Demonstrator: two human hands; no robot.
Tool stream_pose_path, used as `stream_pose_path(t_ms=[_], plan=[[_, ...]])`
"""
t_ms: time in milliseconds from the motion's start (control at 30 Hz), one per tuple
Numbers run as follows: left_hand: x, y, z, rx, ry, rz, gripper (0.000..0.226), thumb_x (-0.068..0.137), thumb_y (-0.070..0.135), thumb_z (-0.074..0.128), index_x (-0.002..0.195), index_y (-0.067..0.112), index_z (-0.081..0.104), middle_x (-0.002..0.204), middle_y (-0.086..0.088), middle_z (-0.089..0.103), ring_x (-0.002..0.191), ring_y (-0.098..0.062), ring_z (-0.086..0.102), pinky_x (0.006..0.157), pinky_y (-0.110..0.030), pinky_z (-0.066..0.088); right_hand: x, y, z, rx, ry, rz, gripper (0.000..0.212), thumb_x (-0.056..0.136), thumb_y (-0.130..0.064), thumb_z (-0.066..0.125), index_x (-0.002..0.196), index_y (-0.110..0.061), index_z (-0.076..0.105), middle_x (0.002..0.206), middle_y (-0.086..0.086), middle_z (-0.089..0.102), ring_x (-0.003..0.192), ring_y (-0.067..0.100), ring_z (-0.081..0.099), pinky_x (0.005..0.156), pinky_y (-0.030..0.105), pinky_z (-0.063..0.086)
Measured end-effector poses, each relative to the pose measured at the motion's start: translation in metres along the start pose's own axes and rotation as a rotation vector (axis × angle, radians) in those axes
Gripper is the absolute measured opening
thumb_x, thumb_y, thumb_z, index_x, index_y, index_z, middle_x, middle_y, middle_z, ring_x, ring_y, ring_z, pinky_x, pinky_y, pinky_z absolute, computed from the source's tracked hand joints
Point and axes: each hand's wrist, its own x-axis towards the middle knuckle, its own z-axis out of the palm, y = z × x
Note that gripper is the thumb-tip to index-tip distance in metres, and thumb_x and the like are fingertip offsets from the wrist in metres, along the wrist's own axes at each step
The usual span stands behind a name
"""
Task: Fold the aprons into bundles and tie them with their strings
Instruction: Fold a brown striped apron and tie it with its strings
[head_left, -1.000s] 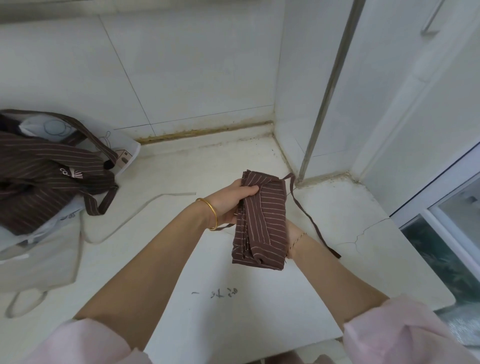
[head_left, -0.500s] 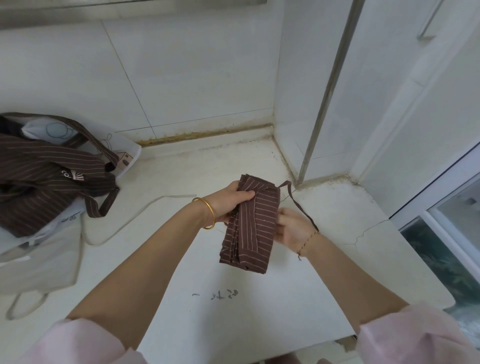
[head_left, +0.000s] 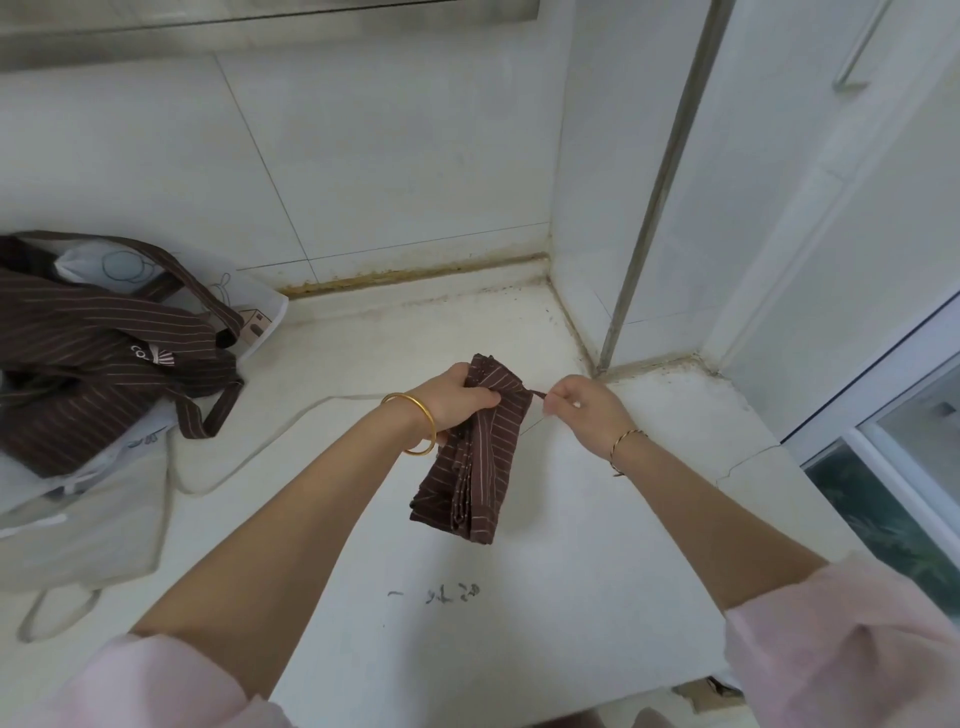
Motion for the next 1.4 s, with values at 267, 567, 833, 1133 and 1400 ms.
stream_pose_path(t_ms=[267,567,833,1133,1400], plan=[[0.005,-0.005,0.014,-0.259,0.044,-0.142,0.029,0.088,0.022,0.065,0.107,0.006,0.049,0.087,-0.010,0.062,0.072,-0.018,0.062,0.066,-0.037,0.059,-0.022,-0.019,0.016,-0.030,-0.097,0.125,0.024,0.096,-0.023,0.045,0.080,-0.013,0.059,0.064,-0.006,0.046,0.059,0.010,0.046,0.064,0.031,0.051],[0.022,-0.001,0.025,-0.587,0.399,0.038,0.060,0.081,0.042,0.067,0.114,-0.005,0.049,0.105,-0.022,0.063,0.080,-0.031,0.068,0.057,-0.039,0.060,-0.068,-0.066,0.034,0.247,-0.301,0.090,0.033,0.098,-0.015,0.036,0.072,-0.017,0.055,0.056,-0.003,0.040,0.049,0.010,0.036,0.045,0.019,0.034],[0.019,0.004,0.006,-0.843,0.111,0.074,0.044,0.096,0.042,0.047,0.106,0.001,0.062,0.097,-0.013,0.069,0.092,-0.025,0.066,0.085,-0.036,0.054,-0.059,-0.008,0.046,0.623,-0.201,0.375,0.025,0.095,-0.003,0.040,0.074,-0.013,0.049,0.054,0.000,0.039,0.042,0.007,0.031,0.039,0.018,0.026],[0.016,-0.002,0.020,-0.617,0.074,0.110,0.038,0.097,0.039,0.045,0.109,0.005,0.058,0.094,-0.009,0.067,0.085,-0.019,0.064,0.082,-0.028,0.053,-0.033,-0.030,-0.018,0.695,-0.308,0.257,0.037,0.087,-0.050,0.054,0.073,-0.016,0.048,0.056,-0.005,0.042,0.038,0.005,0.031,0.034,0.017,0.022],[0.009,-0.021,0.014,0.279,-0.031,-0.012,0.042,0.098,0.042,0.041,0.099,0.006,0.063,0.072,0.001,0.056,0.059,-0.012,0.046,0.053,-0.020,0.038,-0.026,-0.009,-0.003,0.484,0.033,0.298,0.021,0.084,-0.021,0.068,0.082,-0.013,0.049,0.089,0.007,0.061,0.082,0.021,0.063,0.071,0.033,0.052]])
